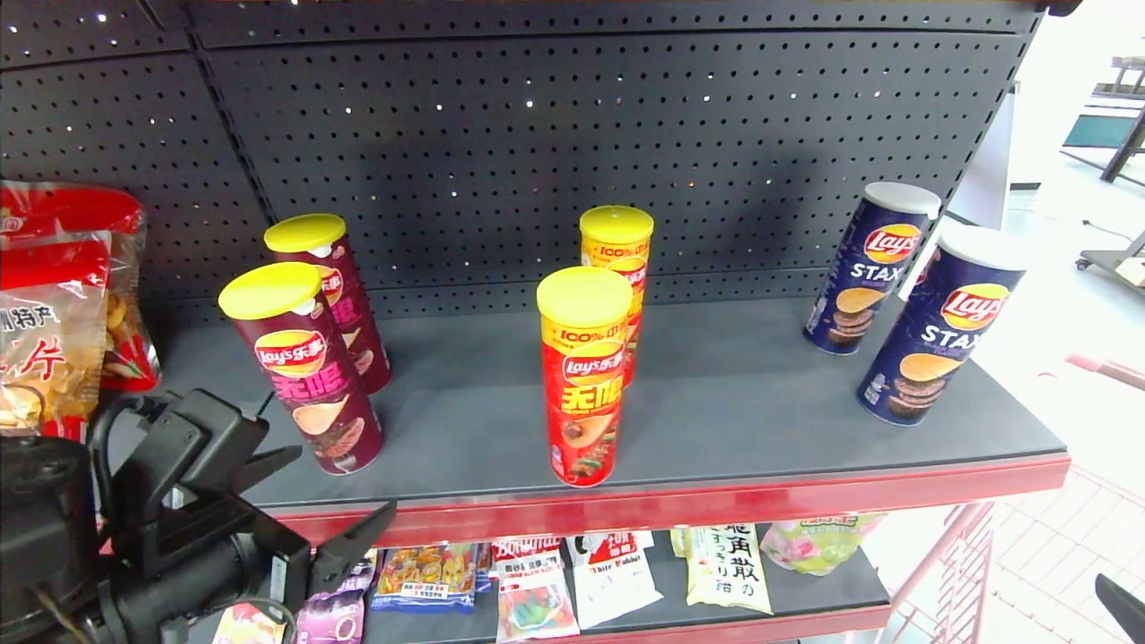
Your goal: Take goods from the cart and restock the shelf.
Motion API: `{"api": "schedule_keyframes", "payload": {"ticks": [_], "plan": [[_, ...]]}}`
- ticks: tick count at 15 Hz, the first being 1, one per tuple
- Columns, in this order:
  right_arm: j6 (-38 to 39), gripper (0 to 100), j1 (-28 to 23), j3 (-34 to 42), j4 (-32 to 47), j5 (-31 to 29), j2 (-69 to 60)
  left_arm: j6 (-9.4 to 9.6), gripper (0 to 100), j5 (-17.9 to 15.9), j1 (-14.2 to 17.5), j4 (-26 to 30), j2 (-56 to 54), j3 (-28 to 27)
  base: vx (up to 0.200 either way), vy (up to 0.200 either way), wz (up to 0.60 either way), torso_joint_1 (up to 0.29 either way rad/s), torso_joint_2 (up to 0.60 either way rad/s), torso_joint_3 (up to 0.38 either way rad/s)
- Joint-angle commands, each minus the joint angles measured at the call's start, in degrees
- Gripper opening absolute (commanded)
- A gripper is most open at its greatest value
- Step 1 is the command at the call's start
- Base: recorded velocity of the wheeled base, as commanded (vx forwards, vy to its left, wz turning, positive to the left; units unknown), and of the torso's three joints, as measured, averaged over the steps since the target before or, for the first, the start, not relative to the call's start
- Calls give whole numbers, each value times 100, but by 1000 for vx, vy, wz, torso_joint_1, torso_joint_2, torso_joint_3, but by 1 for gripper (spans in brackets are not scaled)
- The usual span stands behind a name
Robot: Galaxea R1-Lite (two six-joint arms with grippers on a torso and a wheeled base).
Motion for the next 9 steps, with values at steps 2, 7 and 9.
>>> {"api": "schedule_keyframes", "payload": {"ticks": [2,7,9], "plan": [[-4,100,9,54,-8,10,-23,-3,100,134,-298,2,628,-387,0,0,0,0,0,0],[-4,100,9,63,-8,89,-32,-170,100,617,-597,-24,1410,-1073,0,0,0,0,0,0],[5,100,18,54,-8,107,-58,-310,100,696,-808,-33,1753,-1345,0,0,0,0,0,0]]}}
